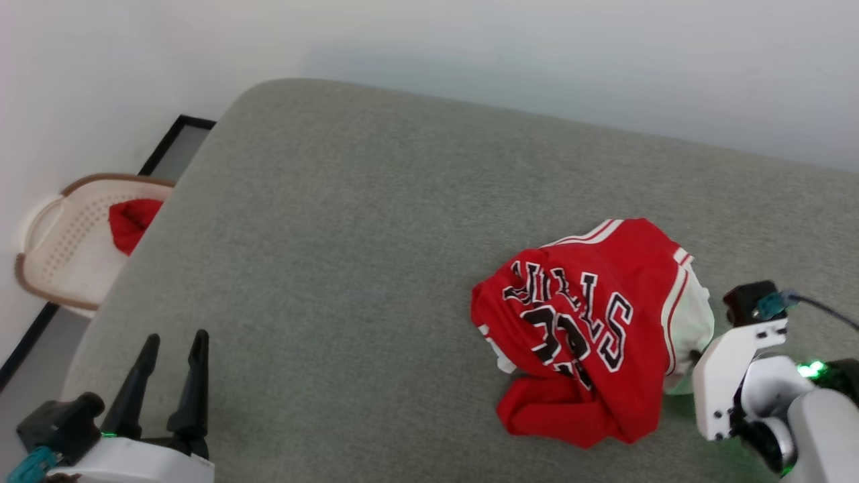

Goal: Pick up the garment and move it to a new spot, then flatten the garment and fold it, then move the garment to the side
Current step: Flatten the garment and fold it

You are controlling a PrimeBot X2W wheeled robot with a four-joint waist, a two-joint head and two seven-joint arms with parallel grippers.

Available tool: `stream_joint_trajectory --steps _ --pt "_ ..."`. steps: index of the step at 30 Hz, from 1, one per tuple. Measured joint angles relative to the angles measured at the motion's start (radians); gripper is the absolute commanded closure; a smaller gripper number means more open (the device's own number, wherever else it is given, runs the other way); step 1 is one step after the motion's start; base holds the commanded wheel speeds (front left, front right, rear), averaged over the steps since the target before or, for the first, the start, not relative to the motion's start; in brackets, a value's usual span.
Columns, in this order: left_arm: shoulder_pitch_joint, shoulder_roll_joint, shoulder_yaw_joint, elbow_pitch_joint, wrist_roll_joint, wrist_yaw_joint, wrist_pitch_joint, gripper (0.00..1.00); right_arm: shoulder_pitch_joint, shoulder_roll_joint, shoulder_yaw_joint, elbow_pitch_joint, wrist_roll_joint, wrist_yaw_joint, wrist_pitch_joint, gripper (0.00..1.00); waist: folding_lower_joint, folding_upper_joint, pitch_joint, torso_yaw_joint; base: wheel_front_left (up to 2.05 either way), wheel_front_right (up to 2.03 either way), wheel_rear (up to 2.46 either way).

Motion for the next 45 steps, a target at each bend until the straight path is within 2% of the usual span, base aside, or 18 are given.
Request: stream_joint_trajectory --steps 11,23,29,37,38,41,42,45 --pt "0.006 0.009 0.019 -0.005 0.014 -0.010 0.000 0.00 -0.035 -0.085 -0.091 -0.058 -0.005 0.000 0.012 1.00 0.0000 0.0000 -0.024 -0.081 0.00 0.00 0.00" --pt "0.000 0.022 -0.001 -0.004 0.017 -0.011 0.000 0.00 -0.055 -0.193 -0.209 0.033 -0.043 0.000 -0.020 1.00 0.0000 0.0000 -0.042 -0.152 0.00 0.00 0.00" --pt "-0.007 0.030 -0.015 0.002 0.017 -0.014 0.008 0.00 -0.050 -0.200 -0.276 0.122 -0.062 0.000 -0.048 1.00 0.0000 0.0000 -0.045 -0.157 0.00 0.00 0.00" --pt "-0.010 0.041 -0.034 0.007 0.018 -0.015 0.027 0.00 -0.054 -0.165 -0.323 0.259 -0.084 0.000 -0.104 1.00 0.0001 0.0000 -0.056 -0.158 0.00 0.00 0.00" --pt "-0.011 0.043 -0.036 0.006 0.018 -0.015 0.032 0.00 -0.059 -0.162 -0.323 0.270 -0.085 0.000 -0.108 0.87 0.0000 -0.0001 -0.058 -0.158 0.00 0.00 0.00" --pt "-0.012 0.051 -0.040 0.001 0.014 -0.016 0.047 0.00 -0.082 -0.148 -0.322 0.294 -0.086 0.000 -0.111 0.05 0.0000 0.0000 -0.063 -0.162 0.00 0.00 0.00" --pt "-0.012 0.056 -0.041 -0.001 0.013 -0.016 0.054 0.00 -0.089 -0.146 -0.323 0.301 -0.085 0.000 -0.111 0.00 0.0000 0.0000 -0.065 -0.165 0.00 0.00 0.00" --pt "-0.015 0.069 -0.045 -0.014 0.004 -0.017 0.080 0.00 -0.103 -0.137 -0.324 0.315 -0.083 0.000 -0.098 0.00 -0.0001 0.0000 -0.069 -0.176 0.00 0.00 0.00"
